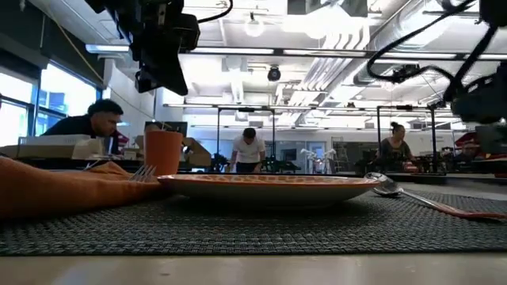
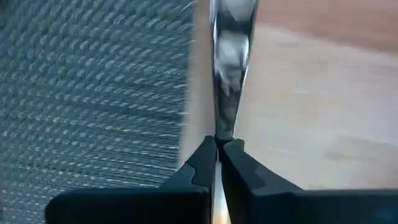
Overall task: Set table place
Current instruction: Put the orange table knife on the gray placemat to the right of the orange spoon
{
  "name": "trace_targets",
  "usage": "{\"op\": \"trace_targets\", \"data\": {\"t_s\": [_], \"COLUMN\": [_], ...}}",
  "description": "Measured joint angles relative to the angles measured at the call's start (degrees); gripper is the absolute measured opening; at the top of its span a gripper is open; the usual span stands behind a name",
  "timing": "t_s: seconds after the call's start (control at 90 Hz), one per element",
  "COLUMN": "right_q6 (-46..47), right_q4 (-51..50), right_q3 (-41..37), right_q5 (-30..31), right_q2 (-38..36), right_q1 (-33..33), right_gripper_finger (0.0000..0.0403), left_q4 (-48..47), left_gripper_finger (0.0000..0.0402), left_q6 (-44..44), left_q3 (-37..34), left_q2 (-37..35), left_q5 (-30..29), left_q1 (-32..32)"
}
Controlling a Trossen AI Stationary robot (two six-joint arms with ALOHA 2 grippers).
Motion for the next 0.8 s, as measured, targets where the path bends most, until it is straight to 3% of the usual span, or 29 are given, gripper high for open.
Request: {"op": "trace_targets", "data": {"t_s": [0.211, 0.433, 0.611, 0.8], "right_q6": [-1.22, -3.08, -2.55, 1.03], "right_q4": [4.68, 10.65, 14.65, 15.62], "right_q3": [3.61, 4.12, 4.16, 4.36], "right_q5": [2.76, 2.1, -1.76, -1.69], "right_q2": [-1.39, 4.54, 9.78, 11.0], "right_q1": [-3.78, -8.46, -11.15, -11.52], "right_gripper_finger": [0.0, 0.0, 0.0, 0.0], "left_q4": [0.39, 0.8, 0.79, 0.77], "left_gripper_finger": [0.0, 0.0, 0.0, 0.0], "left_q6": [0.33, 1.38, 2.02, 2.04], "left_q3": [0.0, 0.0, 0.0, 0.0], "left_q2": [0.0, 0.0, 0.0, 0.0], "left_q5": [-0.05, -0.14, 0.23, 0.46], "left_q1": [0.0, -0.02, -0.04, -0.07]}}
